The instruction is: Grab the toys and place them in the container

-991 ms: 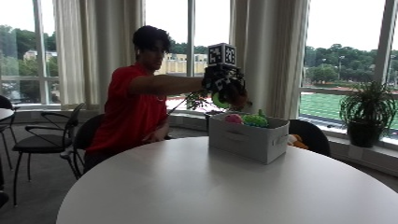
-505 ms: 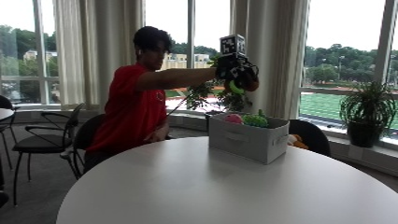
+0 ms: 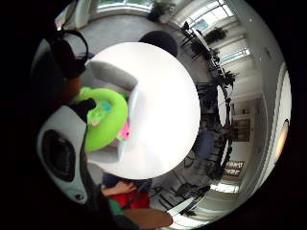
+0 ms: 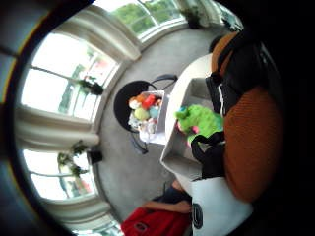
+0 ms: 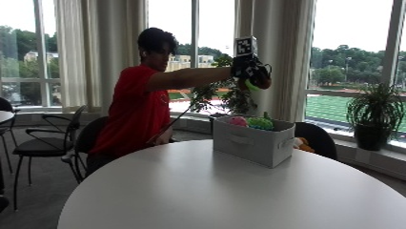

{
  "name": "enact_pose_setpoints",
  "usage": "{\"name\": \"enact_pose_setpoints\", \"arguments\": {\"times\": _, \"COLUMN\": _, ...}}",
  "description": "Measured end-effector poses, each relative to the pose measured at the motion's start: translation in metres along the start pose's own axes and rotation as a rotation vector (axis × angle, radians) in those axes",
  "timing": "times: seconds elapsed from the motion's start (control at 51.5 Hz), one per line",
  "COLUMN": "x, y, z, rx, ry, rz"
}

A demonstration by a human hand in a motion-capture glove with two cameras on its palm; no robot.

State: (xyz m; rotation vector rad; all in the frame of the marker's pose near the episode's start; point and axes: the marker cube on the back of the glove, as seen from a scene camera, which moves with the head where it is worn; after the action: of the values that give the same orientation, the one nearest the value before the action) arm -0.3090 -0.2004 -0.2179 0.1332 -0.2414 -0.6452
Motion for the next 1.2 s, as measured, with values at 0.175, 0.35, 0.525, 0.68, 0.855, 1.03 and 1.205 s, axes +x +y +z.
{"name": "enact_pose_setpoints", "arguments": {"times": 0.175, "x": 0.043, "y": -0.006, "z": 0.030, "rx": -0.126, "ry": 0.364, "rz": 0.359}}
{"name": "enact_pose_setpoints", "arguments": {"times": 0.35, "x": 0.037, "y": 0.000, "z": 0.041, "rx": -0.286, "ry": 0.392, "rz": 0.372}}
{"name": "enact_pose_setpoints", "arguments": {"times": 0.525, "x": 0.053, "y": 0.014, "z": 0.034, "rx": -0.339, "ry": 0.309, "rz": 0.270}}
{"name": "enact_pose_setpoints", "arguments": {"times": 0.68, "x": 0.066, "y": 0.015, "z": 0.029, "rx": -0.269, "ry": 0.411, "rz": 0.421}}
{"name": "enact_pose_setpoints", "arguments": {"times": 0.855, "x": 0.066, "y": 0.020, "z": 0.024, "rx": -0.226, "ry": 0.391, "rz": 0.444}}
{"name": "enact_pose_setpoints", "arguments": {"times": 1.03, "x": 0.068, "y": 0.022, "z": 0.024, "rx": -0.223, "ry": 0.413, "rz": 0.483}}
{"name": "enact_pose_setpoints", "arguments": {"times": 1.205, "x": 0.092, "y": 0.053, "z": 0.022, "rx": -0.202, "ry": 0.395, "rz": 0.509}}
